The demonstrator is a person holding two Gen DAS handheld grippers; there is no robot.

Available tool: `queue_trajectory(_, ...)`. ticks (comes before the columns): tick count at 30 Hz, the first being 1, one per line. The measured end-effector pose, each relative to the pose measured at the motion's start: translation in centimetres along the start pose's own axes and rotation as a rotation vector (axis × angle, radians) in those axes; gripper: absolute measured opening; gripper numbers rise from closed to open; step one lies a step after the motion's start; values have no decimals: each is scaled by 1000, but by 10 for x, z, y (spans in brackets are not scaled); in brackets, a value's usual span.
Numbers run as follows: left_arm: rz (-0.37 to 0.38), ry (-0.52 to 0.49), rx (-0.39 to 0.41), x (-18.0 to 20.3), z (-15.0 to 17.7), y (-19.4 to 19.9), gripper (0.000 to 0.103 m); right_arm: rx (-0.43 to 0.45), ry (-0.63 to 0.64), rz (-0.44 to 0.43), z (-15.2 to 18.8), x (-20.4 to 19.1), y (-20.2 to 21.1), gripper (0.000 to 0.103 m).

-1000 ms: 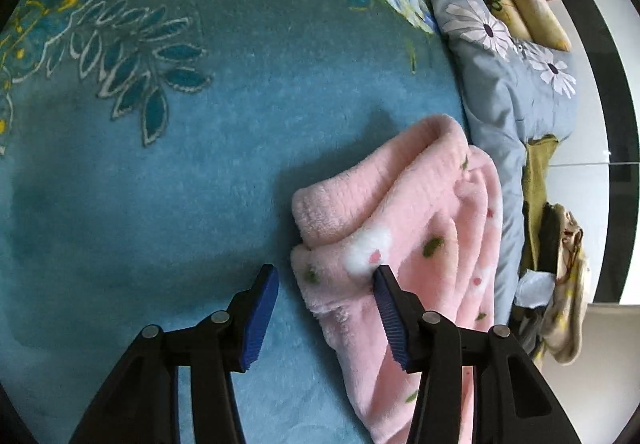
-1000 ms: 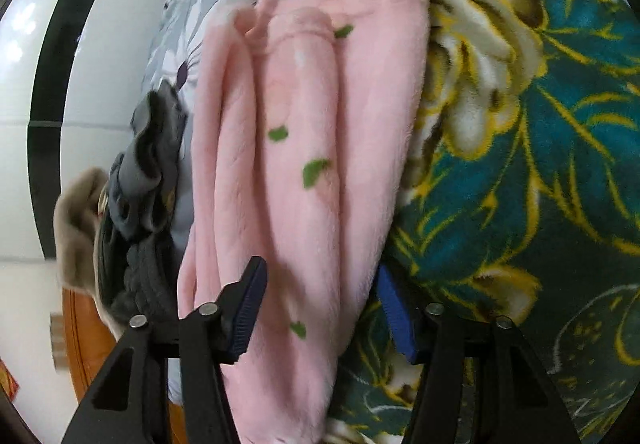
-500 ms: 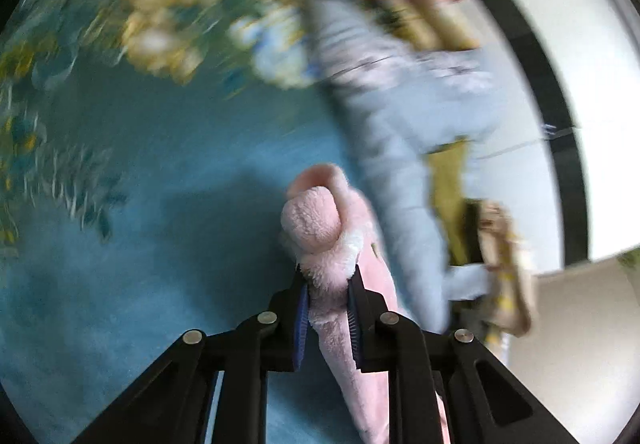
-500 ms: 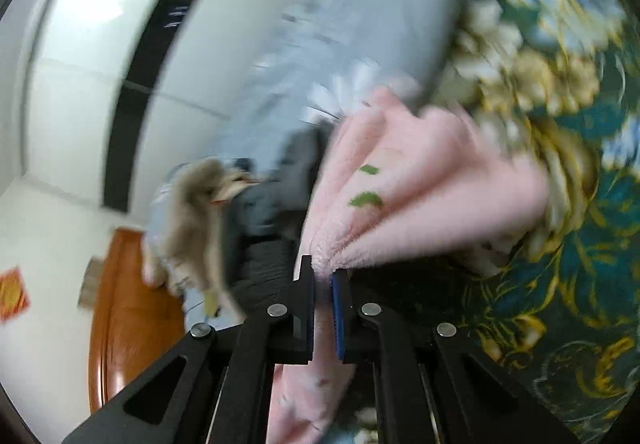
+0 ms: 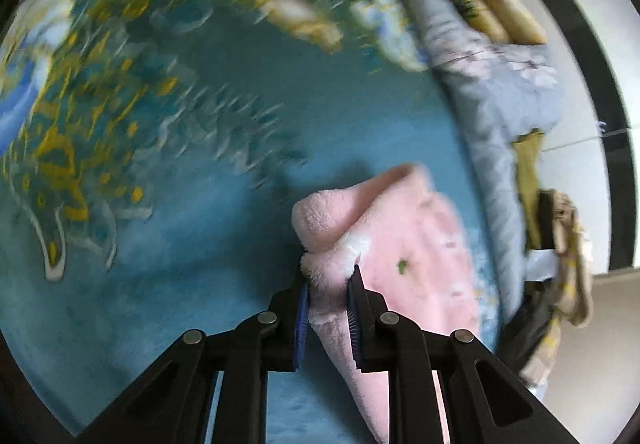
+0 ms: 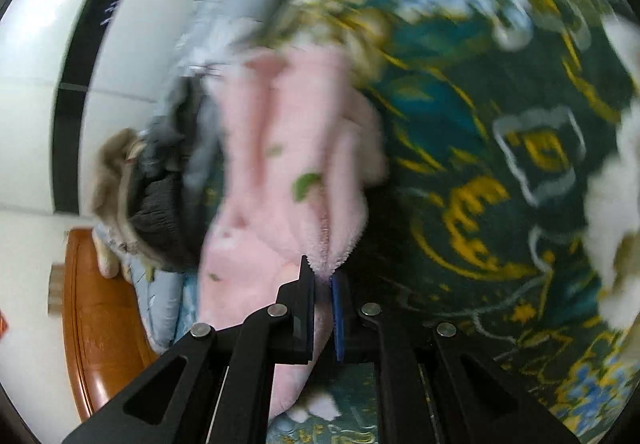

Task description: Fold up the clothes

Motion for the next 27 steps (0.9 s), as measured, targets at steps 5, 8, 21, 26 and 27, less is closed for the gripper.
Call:
queue_trajectory(5,-36,-60,27,5,-5,6,19,-20,48,23,2,-2,2,7)
queue_trajectory(8,-113,-4,-13,-23,-4,-11,19,-61,9,43,16,20,-2,7)
queue_trajectory(21,-116,94,67,-31,-2,21,28,38,-64,39,-27,47,10,46)
queue_trajectory(26,14,39,106,7,9,55,35,75,-204,-8,-52,66,-9,54)
queue_trajectory(27,35,27,104,17,10,57,36,74,-235,-21,-55,68,-15,57)
Point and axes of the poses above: each gripper's, at about its wrist camera, not at the fingertips, and y roughly against the way its jaws point, x to its right, z to its underside, the point moved 3 cm from there along -y, roughly the way its jaws point, and after that the axes turned 6 degrees about y, right-handed, at the moved point
